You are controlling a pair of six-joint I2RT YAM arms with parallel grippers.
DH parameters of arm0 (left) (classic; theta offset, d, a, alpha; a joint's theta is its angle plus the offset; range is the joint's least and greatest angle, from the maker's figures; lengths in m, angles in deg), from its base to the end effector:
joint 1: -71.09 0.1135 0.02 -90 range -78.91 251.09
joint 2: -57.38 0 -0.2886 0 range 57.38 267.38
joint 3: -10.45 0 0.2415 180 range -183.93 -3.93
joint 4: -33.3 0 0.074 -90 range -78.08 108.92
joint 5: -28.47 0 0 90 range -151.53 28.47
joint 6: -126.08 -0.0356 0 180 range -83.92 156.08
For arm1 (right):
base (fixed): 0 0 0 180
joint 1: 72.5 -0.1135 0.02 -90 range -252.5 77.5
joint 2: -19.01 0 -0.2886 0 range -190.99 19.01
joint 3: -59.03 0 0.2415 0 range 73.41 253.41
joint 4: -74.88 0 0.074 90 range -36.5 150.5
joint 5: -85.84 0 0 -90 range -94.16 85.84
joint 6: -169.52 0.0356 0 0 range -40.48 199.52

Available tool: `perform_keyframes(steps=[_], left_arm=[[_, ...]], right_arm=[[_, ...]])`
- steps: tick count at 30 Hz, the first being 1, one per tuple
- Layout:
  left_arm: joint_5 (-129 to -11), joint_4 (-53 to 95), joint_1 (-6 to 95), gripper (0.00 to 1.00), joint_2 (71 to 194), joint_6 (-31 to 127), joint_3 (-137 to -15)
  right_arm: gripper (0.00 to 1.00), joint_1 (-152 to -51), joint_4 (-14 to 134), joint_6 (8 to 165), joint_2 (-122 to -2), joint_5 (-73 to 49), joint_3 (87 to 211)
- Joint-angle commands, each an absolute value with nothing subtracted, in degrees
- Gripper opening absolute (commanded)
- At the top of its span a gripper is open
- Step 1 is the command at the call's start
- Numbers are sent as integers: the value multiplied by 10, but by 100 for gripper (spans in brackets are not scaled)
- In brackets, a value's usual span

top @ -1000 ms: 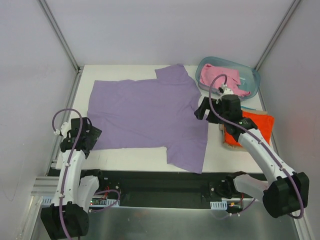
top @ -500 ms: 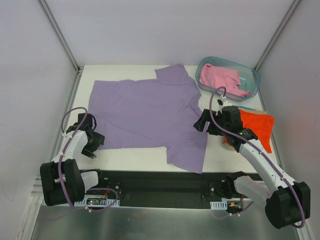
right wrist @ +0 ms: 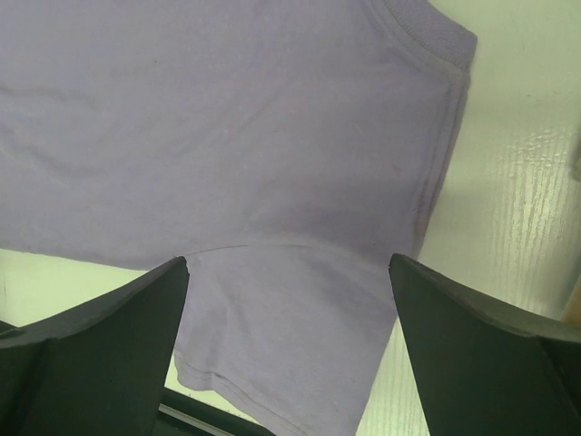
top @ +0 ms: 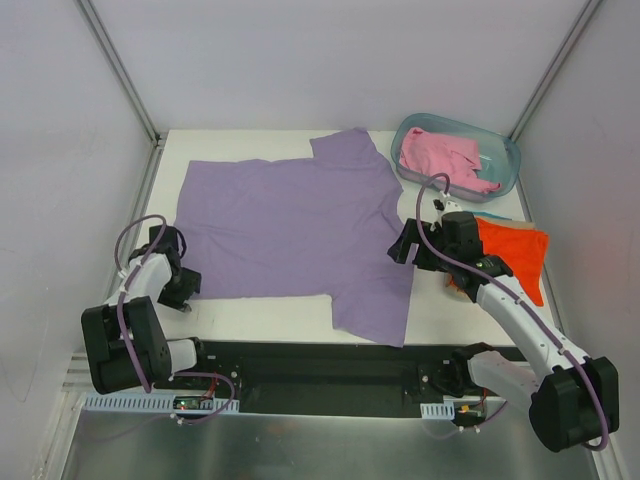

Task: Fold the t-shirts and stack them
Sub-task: Grap the side of the flattened tshirt closest away from the robot with both arms

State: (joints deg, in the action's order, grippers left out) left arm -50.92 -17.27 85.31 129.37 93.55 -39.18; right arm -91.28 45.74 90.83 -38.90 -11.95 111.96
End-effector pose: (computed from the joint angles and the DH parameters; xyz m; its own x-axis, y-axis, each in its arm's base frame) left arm 0.1788 0.0521 0.1919 -0.2506 -0.9184 -0.3062 -0.9393 0.3072 -0.1528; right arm 0.1857 0.0682 0.2757 -0.6041 -0.0002 -0.7969 -0.3128 0.9198 0.2369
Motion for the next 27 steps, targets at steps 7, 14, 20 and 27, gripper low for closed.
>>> perform_keyframes(steps=[7, 14, 20, 27], left_arm=[[-484, -162, 881, 52, 1325, 937, -425], [-507, -164, 892, 53, 1316, 922, -442], [-505, -164, 893, 55, 1272, 907, -437], [-492, -163, 905, 57, 1302, 903, -457]], right_arm=[[97, -913, 474, 898, -392, -108, 1123], [97, -913, 473, 898, -394, -107, 1123], [96, -913, 472, 896, -401, -105, 1125], [97, -913, 471, 893, -403, -101, 1126]])
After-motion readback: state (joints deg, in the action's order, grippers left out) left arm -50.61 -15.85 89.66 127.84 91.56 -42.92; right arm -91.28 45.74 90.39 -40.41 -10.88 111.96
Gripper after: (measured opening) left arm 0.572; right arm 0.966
